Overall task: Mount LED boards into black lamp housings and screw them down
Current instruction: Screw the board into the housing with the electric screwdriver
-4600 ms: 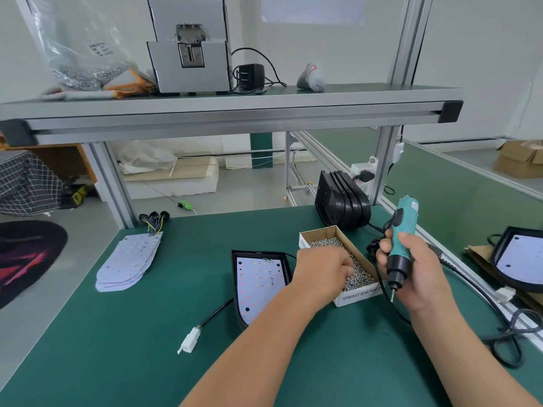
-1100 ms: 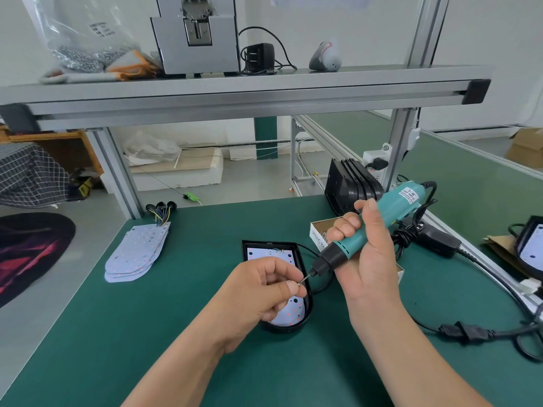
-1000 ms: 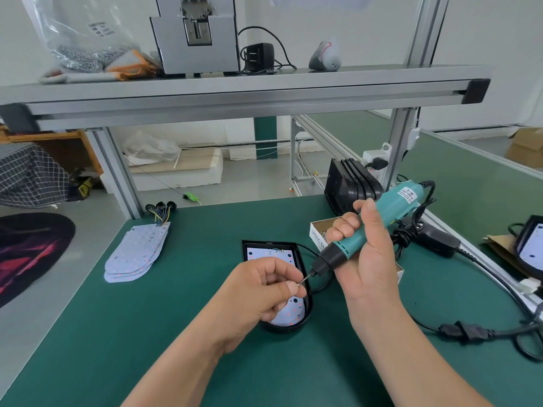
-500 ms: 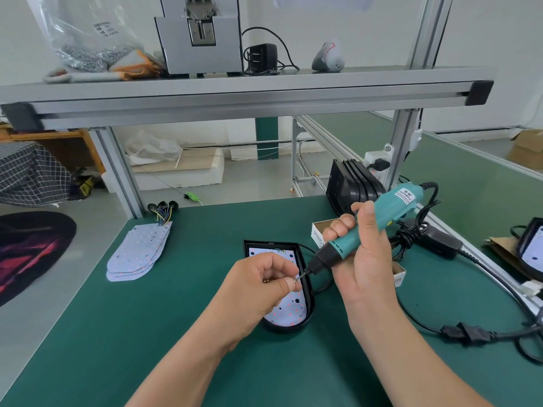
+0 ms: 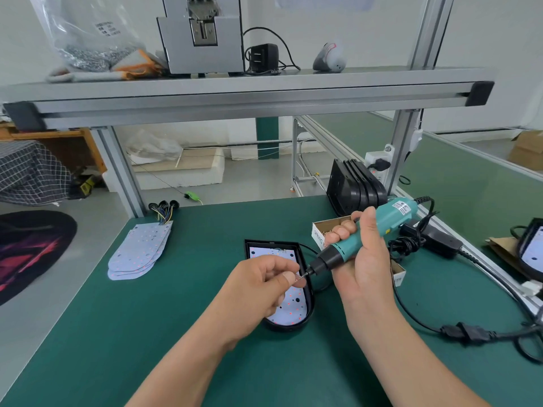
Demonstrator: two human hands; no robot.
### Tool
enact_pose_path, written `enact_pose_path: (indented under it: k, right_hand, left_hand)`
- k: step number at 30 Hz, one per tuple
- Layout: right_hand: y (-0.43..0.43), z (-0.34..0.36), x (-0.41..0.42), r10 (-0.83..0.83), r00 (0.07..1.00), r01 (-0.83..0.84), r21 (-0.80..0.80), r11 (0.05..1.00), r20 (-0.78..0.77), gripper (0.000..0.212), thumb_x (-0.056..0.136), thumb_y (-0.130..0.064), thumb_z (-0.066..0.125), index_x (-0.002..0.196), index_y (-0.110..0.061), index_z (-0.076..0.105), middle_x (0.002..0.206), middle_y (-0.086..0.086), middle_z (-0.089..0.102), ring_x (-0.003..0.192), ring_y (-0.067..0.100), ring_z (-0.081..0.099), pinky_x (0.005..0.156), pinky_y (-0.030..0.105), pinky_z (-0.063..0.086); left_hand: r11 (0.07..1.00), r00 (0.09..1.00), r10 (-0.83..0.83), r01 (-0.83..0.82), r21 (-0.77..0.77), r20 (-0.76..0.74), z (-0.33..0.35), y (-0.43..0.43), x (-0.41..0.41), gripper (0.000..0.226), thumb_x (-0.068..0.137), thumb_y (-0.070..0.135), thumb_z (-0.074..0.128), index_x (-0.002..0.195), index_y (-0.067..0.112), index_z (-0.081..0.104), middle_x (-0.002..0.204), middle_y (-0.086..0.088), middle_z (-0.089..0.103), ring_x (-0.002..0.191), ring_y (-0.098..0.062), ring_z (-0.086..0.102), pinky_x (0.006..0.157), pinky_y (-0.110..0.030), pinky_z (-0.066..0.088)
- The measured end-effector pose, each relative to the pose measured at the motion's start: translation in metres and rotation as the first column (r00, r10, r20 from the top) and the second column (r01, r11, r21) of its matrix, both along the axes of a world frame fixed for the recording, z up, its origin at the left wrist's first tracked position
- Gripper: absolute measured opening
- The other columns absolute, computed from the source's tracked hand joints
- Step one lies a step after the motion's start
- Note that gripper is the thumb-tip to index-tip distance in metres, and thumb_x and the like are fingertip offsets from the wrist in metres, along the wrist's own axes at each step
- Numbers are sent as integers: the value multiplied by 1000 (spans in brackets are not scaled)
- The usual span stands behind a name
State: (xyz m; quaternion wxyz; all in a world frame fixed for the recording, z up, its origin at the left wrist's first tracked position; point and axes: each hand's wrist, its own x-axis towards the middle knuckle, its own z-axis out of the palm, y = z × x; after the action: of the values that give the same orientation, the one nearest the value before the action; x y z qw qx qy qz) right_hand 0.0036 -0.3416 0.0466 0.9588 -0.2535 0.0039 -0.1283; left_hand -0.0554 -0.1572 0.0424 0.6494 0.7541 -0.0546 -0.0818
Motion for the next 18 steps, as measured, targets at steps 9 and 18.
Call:
enact_pose_path:
  k: [9,18]
  right_hand:
    - [1,-2,-3,-1,1000,2,-82,997,20,24,100,-32,70,104,-13,54,75,-2,49,63,12,50,61,26,50]
    - [14,-14,-2,46,995,-18,-294,956,89,15,104,-17,64,91,-20,55,73,0,44,61,15,45,58,28,47]
  left_hand:
    - [844,883,420,-464,268,208,-6,28,23,17,100,43,65,92,29,72,69,15,70,54,0,53,62,-34,47]
    - [688,948,307,-283,668,85,-16,27,22,50,82,60,63,81,12,52,66,6,49,60,-19,44,58,-32,36]
